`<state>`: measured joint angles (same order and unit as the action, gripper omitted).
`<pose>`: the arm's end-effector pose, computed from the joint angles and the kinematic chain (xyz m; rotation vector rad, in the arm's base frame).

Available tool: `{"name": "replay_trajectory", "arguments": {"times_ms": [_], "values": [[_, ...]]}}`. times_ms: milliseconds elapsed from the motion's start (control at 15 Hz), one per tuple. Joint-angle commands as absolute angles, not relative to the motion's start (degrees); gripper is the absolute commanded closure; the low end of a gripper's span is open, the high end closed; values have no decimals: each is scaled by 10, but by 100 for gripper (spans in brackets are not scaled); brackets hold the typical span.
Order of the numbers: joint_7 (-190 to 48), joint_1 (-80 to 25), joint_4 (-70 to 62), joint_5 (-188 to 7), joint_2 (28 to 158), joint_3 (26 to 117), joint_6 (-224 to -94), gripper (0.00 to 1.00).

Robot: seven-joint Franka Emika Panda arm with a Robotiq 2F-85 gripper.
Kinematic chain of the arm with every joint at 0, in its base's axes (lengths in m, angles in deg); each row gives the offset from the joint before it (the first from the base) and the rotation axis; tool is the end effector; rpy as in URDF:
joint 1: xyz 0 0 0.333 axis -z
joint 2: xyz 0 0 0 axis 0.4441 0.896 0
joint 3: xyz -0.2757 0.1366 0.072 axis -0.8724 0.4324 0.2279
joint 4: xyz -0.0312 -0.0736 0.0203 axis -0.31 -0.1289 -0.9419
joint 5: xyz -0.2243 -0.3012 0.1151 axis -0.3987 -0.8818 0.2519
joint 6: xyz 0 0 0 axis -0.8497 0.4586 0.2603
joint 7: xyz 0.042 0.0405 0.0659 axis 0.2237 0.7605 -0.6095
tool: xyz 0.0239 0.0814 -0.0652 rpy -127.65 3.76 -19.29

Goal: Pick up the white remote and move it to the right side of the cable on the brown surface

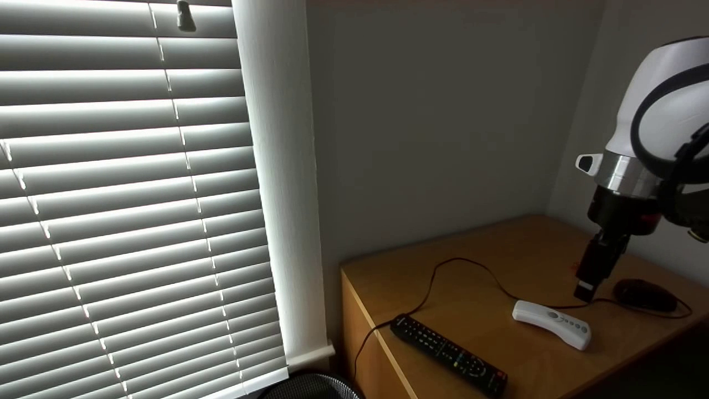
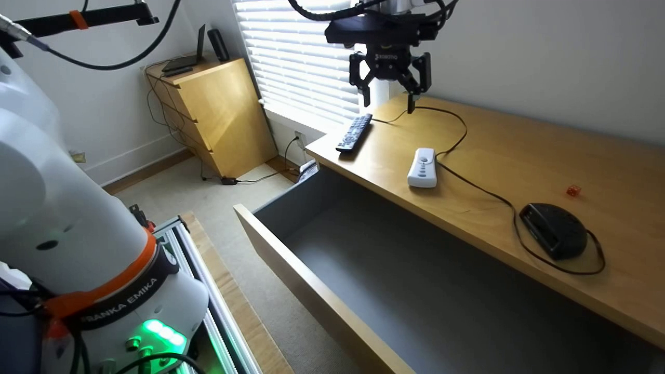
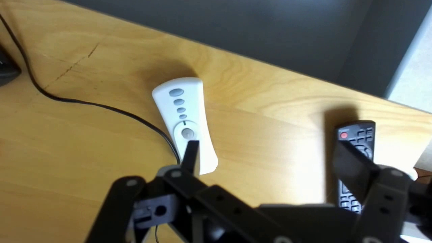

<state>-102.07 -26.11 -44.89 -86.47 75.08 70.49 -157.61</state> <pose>0.5035 -0.0446 0.3529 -3.0821 -0.5598 -0.0552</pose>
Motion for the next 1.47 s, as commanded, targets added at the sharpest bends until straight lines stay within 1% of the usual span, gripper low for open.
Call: {"name": "replay_trajectory", "arguments": {"times_ms": [0, 533, 867, 1400], "values": [[-1021, -252, -439, -865, 762, 713, -1575, 0], [-1021, -252, -437, -865, 761, 716, -1575, 0], [-1035, -244, -414, -878, 817, 713, -1634, 0], [-1059, -219, -372, -878, 908, 724, -1673, 0]]}}
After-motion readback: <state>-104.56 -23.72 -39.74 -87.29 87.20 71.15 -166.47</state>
